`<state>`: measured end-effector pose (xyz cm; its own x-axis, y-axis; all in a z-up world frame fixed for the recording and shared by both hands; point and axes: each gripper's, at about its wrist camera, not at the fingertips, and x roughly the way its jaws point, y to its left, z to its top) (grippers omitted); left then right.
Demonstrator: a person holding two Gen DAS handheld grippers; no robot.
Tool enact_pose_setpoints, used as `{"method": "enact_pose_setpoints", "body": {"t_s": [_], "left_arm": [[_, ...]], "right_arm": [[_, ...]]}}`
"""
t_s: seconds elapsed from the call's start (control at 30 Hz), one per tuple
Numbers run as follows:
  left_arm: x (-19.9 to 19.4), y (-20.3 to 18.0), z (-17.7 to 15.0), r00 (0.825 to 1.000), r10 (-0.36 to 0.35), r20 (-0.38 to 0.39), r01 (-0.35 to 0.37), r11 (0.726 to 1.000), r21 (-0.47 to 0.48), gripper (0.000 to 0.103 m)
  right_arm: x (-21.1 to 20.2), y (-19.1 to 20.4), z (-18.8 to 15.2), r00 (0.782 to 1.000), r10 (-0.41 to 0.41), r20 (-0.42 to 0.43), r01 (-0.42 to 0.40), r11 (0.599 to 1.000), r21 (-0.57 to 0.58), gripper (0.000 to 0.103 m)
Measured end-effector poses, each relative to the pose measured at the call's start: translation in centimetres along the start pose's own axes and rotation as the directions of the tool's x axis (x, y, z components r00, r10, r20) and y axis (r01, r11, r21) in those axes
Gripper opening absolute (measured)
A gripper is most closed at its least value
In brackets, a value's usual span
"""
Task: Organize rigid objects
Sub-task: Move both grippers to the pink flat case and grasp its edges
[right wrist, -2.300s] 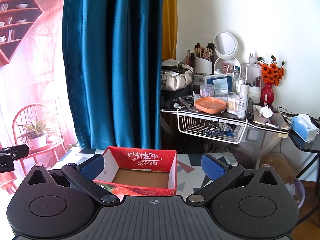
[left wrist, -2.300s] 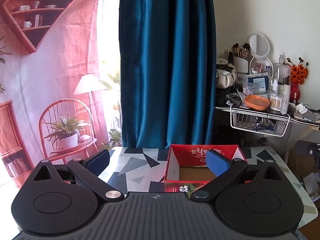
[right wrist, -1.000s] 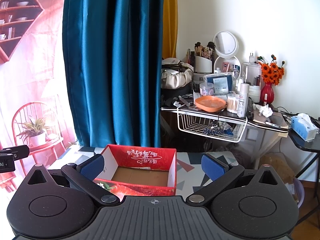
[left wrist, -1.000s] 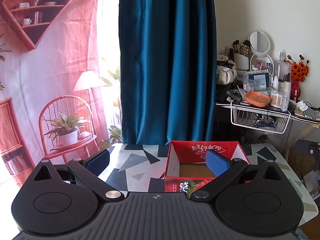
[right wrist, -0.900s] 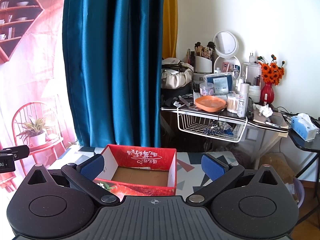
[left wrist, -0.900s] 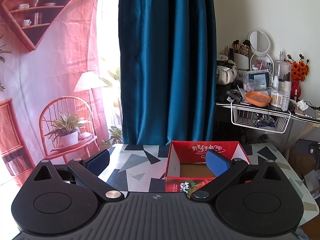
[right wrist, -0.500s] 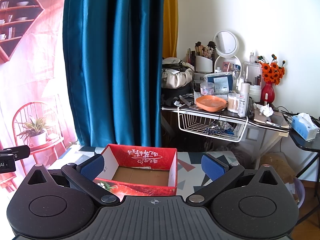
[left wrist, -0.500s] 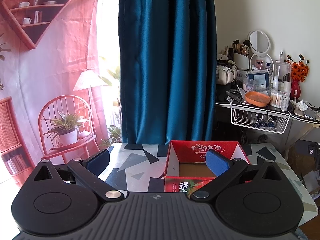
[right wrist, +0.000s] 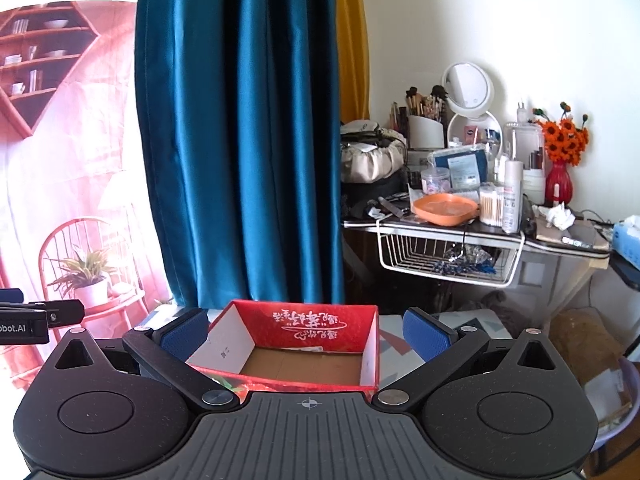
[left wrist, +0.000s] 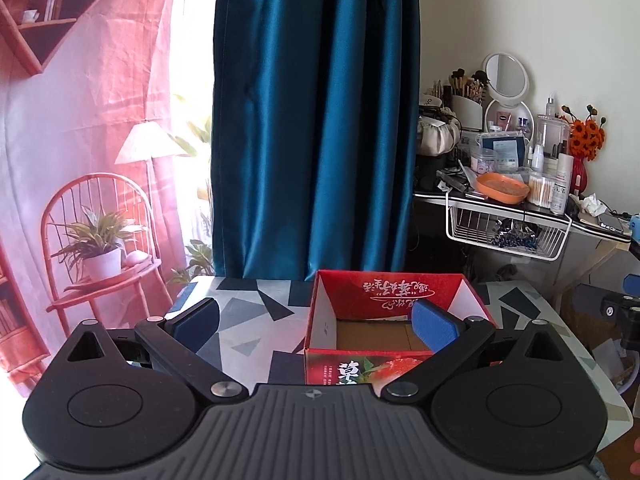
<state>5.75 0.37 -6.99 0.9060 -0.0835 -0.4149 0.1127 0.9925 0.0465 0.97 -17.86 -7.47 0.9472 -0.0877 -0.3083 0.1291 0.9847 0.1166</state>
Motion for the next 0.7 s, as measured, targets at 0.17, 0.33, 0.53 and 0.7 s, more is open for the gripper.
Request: {"method": "enact_pose_setpoints", "body": {"t_s": [0.17,0.33,0.53,0.7], "left_arm": [[3.3,-0.9,-1.8,0.998,-0.046,0.032,0.044,0.997,0.064,0.103],[6.7,-1.8,-3.9,0.995,-0.088,-0.048,0.090,0.995,0.035,0.103],[11.2,-2.2,-6.8,0.985,-0.115,-0.132,0.116,0.993,0.002,0.103],[14.4,-2.2,-9.2,0.974,-0.115,-0.197,0.118,0.993,0.001,0.103]], "right_arm": [[3.7,-0.7,-1.7,0.999,0.012,-0.048,-0.011,0.999,0.031,0.103],[7.4,-1.7,-4.0,0.996,0.020,-0.089,-0.016,0.999,0.045,0.103],[10.7,-2.8,-8.7,0.991,-0.032,-0.131,0.038,0.999,0.038,0.103],[12.3,-3.9,-13.0,0.984,-0.060,-0.168,0.060,0.998,-0.001,0.103]]}}
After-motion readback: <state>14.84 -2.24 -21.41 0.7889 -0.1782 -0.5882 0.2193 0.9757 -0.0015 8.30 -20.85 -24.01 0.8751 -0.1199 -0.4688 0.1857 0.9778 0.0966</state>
